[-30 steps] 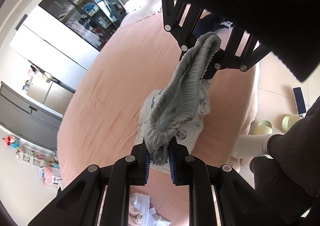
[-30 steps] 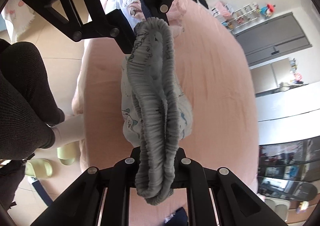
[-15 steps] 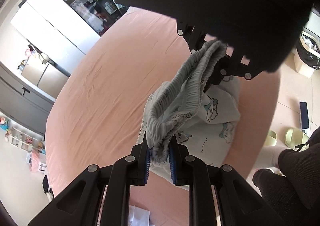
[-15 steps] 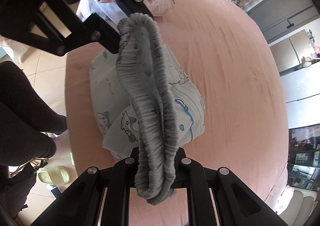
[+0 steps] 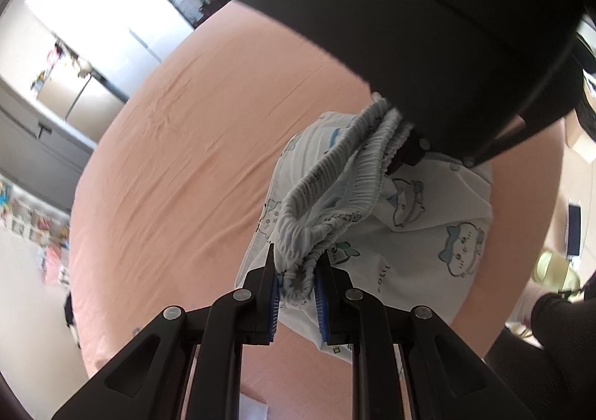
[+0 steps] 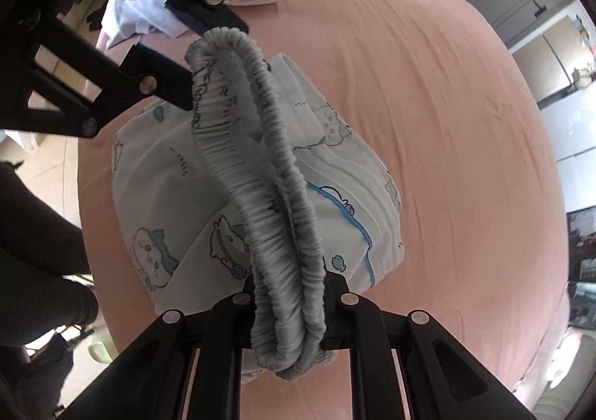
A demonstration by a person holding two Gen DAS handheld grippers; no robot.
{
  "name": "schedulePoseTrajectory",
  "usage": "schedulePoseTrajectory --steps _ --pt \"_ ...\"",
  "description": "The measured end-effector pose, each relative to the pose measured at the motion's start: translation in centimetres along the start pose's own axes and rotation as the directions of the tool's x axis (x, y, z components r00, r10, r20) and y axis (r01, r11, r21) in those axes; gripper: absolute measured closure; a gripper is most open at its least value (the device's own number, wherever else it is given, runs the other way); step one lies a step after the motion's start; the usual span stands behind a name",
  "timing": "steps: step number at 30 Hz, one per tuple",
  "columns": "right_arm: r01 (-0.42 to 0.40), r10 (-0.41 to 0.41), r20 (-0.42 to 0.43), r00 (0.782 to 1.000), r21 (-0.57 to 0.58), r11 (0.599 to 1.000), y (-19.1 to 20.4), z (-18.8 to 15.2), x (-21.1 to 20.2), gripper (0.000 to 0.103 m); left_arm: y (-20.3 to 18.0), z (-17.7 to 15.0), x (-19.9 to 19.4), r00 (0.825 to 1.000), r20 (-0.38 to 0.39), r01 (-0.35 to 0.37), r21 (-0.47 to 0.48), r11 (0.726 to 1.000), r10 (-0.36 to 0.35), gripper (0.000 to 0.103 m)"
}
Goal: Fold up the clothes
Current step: 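Lower the pants flat onto the bed and open both grippers, then withdraw both open grippers and bring them to the folded pants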
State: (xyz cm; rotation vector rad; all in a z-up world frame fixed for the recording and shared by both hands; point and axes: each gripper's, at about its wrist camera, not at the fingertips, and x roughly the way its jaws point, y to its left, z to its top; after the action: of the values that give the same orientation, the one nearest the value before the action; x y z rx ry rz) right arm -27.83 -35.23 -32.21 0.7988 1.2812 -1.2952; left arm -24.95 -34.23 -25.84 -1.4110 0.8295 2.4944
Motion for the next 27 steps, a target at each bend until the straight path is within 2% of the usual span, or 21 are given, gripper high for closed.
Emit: schedulePoseTrajectory --steps 4,7,11,13,14,15,16,17,21,22,23,24,25,27 --pt "-0.059 0.058 0.015 0.998 0.073 0.996 -1.9 0.0 0.9 0.089 1.0 -0.1 0.8 0.999 -0.026 0.031 -0.066 0.997 -0.033 0.087" --pt "-0.100 0.098 0.027 0.995 0.133 0.986 -3.3 -0.1 1.4 0.083 2.0 -0.2 2.2 0.994 -0.088 0.044 -0.140 0.989 -0.057 0.081" --pt "-0.106 0.103 0.024 0.994 0.240 0.965 -5.2 -0.6 2.0 0.060 3.7 -0.9 3.8 0.979 -0.198 -0.002 -0.249 0.969 -0.049 0.074" --pt "-0.093 0.090 0.023 0.996 0.269 0.959 -5.7 -0.9 1.9 0.057 4.4 -1.3 4.0 0.970 -0.240 -0.033 -0.285 0.958 -0.038 0.071" --pt "-0.073 0.071 0.016 0.997 0.278 0.958 -5.9 -1.1 1.9 0.046 4.8 -1.6 3.9 0.967 -0.253 -0.049 -0.297 0.954 -0.029 0.068" --pt "-0.010 0.012 -0.007 1.000 0.282 0.959 -6.1 -1.2 1.8 0.029 5.1 -1.8 3.7 0.966 -0.256 -0.059 -0.314 0.948 -0.025 0.067" --pt "0.045 -0.040 -0.023 0.999 0.285 0.957 -6.2 -1.3 1.7 0.024 5.5 -2.1 3.3 0.967 -0.254 -0.062 -0.335 0.940 -0.027 0.064" --pt "0.069 -0.064 -0.026 0.998 0.290 0.955 -6.4 -1.5 1.5 0.022 5.9 -2.3 2.9 0.968 -0.250 -0.059 -0.355 0.933 -0.033 0.061" --pt "0.037 -0.047 0.017 0.999 0.377 0.925 -7.8 -2.7 -0.2 0.022 6.7 -2.6 0.6 0.976 -0.217 -0.065 -0.399 0.914 -0.026 0.050" --pt "0.027 -0.043 0.029 0.999 0.400 0.916 -8.1 -3.1 -0.6 0.022 6.7 -2.7 -0.1 0.979 -0.203 -0.068 -0.405 0.912 -0.017 0.045" --pt "0.011 -0.033 0.045 0.998 0.425 0.905 -8.3 -3.5 -1.1 0.022 6.8 -2.7 -0.8 0.983 -0.182 -0.064 -0.413 0.909 -0.014 0.033" --pt "-0.013 -0.015 0.060 0.998 0.449 0.894 -8.4 -4.0 -1.4 0.022 6.8 -2.8 -1.5 0.987 -0.160 -0.057 -0.421 0.905 -0.012 0.026" --pt "-0.037 0.002 0.075 0.997 0.471 0.881 -8.5 -4.5 -1.7 0.022 6.9 -2.9 -2.1 0.989 -0.146 -0.046 -0.434 0.900 -0.019 0.013" --pt "-0.068 0.022 0.096 0.995 0.508 0.859 -8.3 -5.8 -2.4 0.022 6.9 -3.0 -3.2 0.990 -0.135 -0.018 -0.466 0.884 -0.051 0.013"
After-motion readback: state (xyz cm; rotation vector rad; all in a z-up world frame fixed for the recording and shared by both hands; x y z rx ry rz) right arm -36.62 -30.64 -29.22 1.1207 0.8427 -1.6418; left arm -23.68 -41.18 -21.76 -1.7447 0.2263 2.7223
